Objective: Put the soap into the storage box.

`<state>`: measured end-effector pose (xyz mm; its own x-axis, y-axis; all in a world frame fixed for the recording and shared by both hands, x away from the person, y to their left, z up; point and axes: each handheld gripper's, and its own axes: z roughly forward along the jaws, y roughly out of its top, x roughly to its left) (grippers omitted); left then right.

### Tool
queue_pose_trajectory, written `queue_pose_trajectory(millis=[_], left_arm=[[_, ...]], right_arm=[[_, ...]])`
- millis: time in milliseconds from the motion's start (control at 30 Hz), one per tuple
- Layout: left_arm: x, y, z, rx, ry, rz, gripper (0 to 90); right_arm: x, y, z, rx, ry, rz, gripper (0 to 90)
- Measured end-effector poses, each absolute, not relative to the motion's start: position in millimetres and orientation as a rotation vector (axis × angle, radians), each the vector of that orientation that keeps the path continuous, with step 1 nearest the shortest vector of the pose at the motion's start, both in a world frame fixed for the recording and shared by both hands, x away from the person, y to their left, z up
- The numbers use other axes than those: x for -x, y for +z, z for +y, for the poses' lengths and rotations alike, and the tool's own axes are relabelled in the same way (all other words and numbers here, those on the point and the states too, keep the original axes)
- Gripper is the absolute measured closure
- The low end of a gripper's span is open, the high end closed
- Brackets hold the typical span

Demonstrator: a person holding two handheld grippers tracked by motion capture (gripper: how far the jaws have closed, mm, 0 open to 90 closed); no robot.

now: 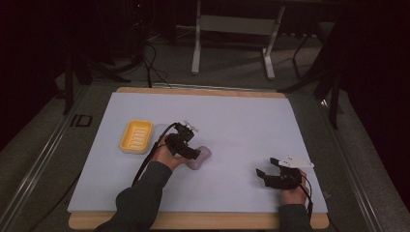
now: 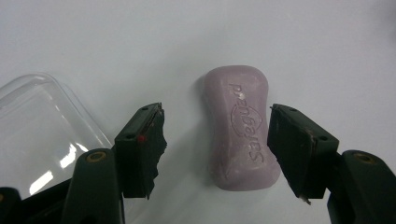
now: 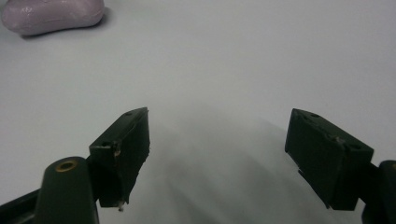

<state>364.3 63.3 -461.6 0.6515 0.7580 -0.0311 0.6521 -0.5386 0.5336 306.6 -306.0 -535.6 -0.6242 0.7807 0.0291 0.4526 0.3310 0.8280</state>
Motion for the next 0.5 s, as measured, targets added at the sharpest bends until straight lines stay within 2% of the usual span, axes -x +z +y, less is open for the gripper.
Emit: queue_pose_trajectory(millis=[500], left_arm=[[-368.5,-467.0,53.2,-2.384,0.246,1.098,32.1]], right_arm=[[-306.7,-535.7,-306.0,-1.093,1.201,2.227,21.7]])
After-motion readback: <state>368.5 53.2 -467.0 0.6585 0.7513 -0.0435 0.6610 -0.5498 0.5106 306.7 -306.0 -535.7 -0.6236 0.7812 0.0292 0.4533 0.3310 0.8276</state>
